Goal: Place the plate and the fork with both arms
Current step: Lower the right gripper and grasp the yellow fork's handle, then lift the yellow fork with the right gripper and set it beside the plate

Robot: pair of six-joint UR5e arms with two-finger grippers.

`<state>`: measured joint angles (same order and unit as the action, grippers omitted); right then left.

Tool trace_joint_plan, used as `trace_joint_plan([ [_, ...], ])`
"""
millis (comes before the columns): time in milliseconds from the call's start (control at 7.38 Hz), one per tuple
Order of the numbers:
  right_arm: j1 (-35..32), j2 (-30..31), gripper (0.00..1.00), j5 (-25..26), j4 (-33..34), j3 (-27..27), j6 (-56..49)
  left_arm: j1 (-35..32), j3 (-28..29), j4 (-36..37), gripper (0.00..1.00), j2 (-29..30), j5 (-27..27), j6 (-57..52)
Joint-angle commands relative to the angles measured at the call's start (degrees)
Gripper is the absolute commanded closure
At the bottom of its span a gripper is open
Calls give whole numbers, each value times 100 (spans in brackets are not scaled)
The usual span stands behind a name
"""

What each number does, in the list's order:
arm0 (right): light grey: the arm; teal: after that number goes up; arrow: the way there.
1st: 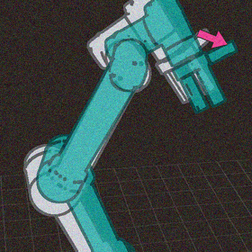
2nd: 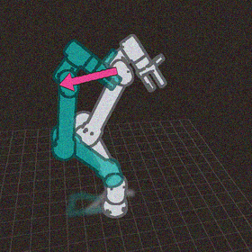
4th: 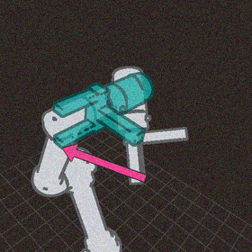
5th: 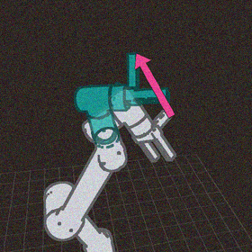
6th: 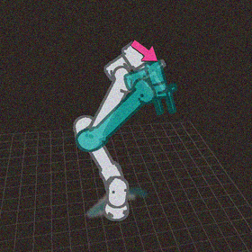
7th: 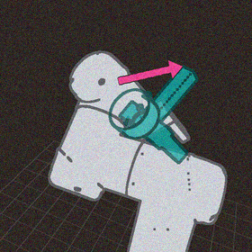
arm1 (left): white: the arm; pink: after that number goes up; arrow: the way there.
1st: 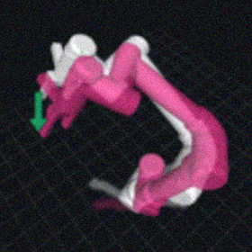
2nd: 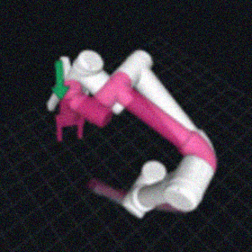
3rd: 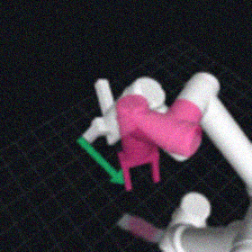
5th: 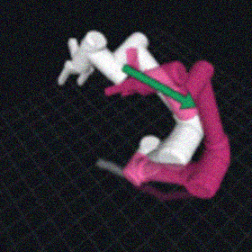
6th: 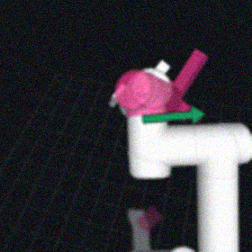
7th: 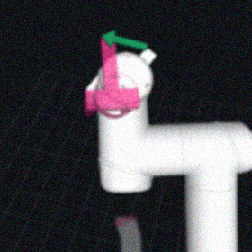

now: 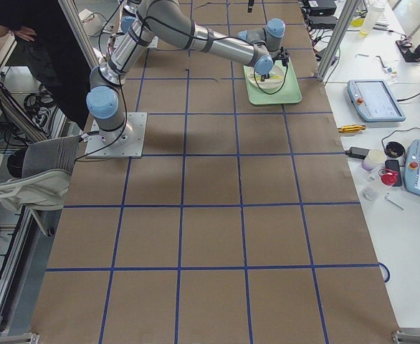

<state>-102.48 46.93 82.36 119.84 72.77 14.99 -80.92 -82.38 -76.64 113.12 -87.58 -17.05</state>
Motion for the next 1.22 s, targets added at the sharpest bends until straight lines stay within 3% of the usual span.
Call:
trace_joint_plan([
  [0,17,307,100,52,-14,-26,320,6,21,9,0,-1,-4,0],
  [407,587,274,100,358,-5,70,-335,-2,3,0,0,-1,22,9],
  [814,598,168,99,509,-66,70,-576,-11,-14,0,0,8,57,26],
  [949,589,159,80,744,-84,105,-881,-20,-14,0,0,17,66,35],
  [1085,589,194,50,1051,-84,254,-1040,-20,-14,0,0,34,66,35],
])
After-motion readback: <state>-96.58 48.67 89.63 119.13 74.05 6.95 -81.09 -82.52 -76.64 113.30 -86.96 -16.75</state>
